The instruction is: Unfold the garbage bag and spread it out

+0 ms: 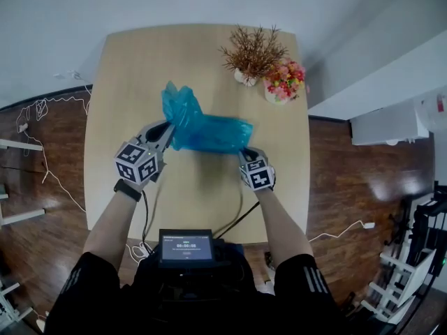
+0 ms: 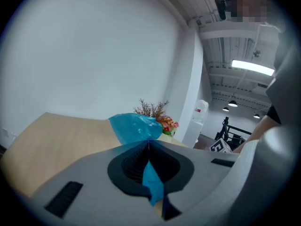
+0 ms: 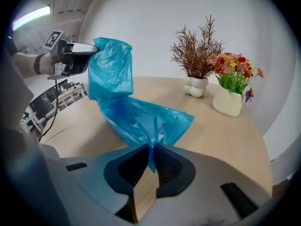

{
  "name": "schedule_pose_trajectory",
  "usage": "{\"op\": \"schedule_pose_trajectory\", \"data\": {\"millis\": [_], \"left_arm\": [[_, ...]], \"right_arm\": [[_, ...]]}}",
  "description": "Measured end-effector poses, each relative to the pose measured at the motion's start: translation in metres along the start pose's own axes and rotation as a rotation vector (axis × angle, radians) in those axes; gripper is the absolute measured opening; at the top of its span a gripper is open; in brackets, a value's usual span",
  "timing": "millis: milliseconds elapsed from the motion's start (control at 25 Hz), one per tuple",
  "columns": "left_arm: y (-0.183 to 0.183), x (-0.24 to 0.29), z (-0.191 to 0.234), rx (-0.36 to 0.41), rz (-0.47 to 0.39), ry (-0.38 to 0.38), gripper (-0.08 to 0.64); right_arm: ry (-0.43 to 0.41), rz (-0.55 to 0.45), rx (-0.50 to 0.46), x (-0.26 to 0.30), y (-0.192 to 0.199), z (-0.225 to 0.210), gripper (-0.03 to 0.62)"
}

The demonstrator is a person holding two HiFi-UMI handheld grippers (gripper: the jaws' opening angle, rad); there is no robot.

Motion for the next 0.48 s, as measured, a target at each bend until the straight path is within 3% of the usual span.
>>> {"op": "schedule_pose_trajectory", "data": {"millis": [280, 480], "left_arm": [[0.024, -0.043, 0.032, -0.07, 0.014, -0.12, 0.0], [0.059, -0.077, 0.061, -0.13, 0.068, -0.254, 0.0]], "right_arm": [[0.031, 0.014, 0.005, -0.019, 0.021, -0.026, 0.043], [0.041, 0.023, 0.027, -0.027, 0.038, -0.04, 0.043]]}}
Point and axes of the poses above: the fingertips, and each gripper's own axes: x forward along the fingers, z to its left, y out of its underside, the point moved 9 cm from there along -x, backward along the fingers, and after that the axes turned 14 degrees about x, right-handed, at the moved point
